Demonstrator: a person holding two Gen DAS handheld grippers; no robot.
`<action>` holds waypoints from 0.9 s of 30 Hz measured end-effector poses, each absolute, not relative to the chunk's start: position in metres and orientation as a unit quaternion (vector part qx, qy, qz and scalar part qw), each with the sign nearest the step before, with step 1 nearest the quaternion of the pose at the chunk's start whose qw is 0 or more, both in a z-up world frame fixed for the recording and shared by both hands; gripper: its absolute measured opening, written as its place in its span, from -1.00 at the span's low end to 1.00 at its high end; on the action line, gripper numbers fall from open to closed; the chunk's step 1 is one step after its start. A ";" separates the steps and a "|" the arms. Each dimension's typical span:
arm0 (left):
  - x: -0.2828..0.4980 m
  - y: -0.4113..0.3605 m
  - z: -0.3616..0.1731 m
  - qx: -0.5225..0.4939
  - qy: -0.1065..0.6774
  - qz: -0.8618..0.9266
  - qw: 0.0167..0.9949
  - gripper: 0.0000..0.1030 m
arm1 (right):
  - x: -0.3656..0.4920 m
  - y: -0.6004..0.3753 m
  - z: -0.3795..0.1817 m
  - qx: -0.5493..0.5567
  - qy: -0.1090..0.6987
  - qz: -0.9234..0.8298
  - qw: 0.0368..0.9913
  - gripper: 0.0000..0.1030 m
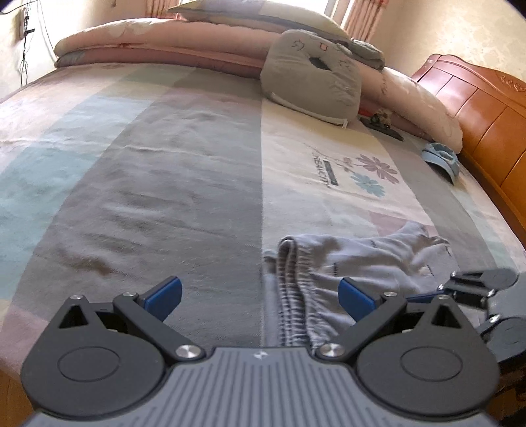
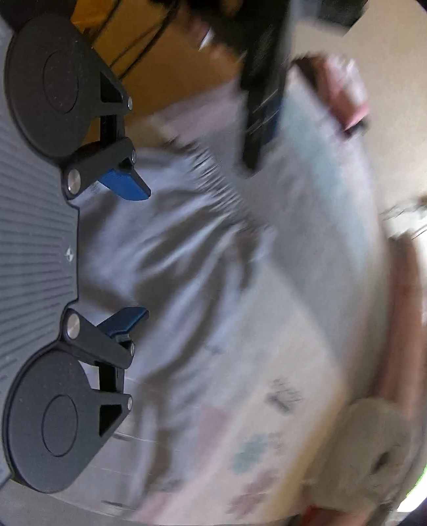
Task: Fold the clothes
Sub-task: 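Position both open tools over the folded grey sweatpants bundle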
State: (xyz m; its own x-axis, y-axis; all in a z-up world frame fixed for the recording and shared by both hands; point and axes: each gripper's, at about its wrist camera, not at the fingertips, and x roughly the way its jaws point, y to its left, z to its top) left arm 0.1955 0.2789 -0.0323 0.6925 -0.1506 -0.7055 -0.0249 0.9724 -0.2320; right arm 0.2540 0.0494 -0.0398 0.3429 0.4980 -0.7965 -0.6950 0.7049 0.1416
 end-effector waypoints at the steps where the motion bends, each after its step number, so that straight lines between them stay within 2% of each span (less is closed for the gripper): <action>1: 0.196 0.279 -0.032 -0.110 0.393 -0.038 0.912 0.96 | 0.253 0.051 -0.043 -0.113 0.445 0.357 0.814 0.47; 7: 0.208 0.251 -0.025 -0.073 0.405 -0.094 0.907 0.96 | 0.250 0.009 -0.024 -0.074 0.438 0.299 0.845 0.51; 9: 0.218 0.232 -0.020 -0.057 0.403 -0.122 0.905 0.96 | 0.250 -0.013 -0.022 -0.060 0.439 0.259 0.858 0.62; 16: 0.248 0.153 -0.015 -0.037 0.396 -0.216 0.892 0.96 | 0.224 -0.076 -0.028 -0.074 0.438 0.183 0.877 0.75; 20: 0.262 0.114 -0.029 -0.049 0.413 -0.235 0.878 0.96 | 0.220 -0.095 -0.032 -0.067 0.418 0.221 0.878 0.91; 27: 0.287 0.093 -0.065 -0.073 0.454 -0.164 0.873 0.96 | 0.239 -0.101 -0.052 -0.063 0.410 0.352 0.839 0.94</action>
State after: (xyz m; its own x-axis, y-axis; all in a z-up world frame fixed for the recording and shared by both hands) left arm 0.2872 0.0931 -0.0646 0.5343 -0.3533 -0.7679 0.2202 0.9353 -0.2771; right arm 0.2391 -0.1005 -0.0522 0.4160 0.5387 -0.7326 -0.6420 0.7446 0.1830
